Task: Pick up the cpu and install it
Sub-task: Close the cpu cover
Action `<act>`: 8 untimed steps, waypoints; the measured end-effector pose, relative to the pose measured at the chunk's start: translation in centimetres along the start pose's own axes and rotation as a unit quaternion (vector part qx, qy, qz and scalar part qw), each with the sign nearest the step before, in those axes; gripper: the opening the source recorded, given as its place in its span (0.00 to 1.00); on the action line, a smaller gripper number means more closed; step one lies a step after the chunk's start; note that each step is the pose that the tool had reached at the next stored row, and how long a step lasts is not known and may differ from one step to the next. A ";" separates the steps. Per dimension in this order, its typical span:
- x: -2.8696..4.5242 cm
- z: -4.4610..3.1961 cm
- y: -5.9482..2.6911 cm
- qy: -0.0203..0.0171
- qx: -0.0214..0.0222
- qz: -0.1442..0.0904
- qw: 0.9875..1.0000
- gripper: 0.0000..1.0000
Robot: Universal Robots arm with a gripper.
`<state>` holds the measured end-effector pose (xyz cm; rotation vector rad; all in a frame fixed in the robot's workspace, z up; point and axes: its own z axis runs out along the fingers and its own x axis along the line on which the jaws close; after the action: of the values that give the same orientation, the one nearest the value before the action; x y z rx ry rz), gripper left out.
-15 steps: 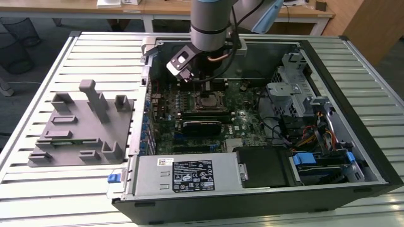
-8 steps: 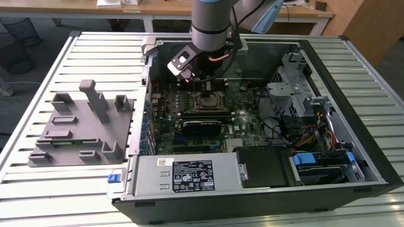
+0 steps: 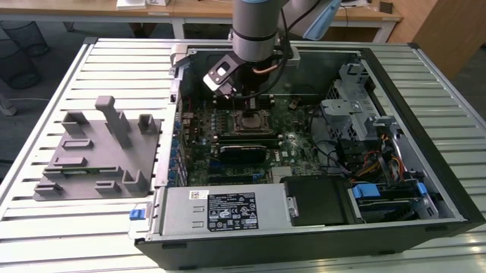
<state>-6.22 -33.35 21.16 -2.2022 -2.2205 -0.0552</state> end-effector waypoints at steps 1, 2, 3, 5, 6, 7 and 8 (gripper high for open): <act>0.00 0.00 0.04 0.000 0.000 0.000 1.000 0.11; 0.00 0.00 0.09 0.000 0.000 0.000 1.000 0.11; 0.00 0.00 0.13 0.000 0.000 0.000 1.000 0.11; 0.00 0.00 0.18 0.000 0.000 0.000 1.000 0.11; 0.00 0.00 0.18 0.000 0.000 0.000 1.000 0.11; 0.00 0.00 0.18 0.000 0.000 0.000 1.000 0.11; 0.00 0.00 0.18 0.000 0.000 0.000 1.000 0.11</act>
<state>-6.04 -33.35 21.16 -2.2022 -2.2205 -0.0551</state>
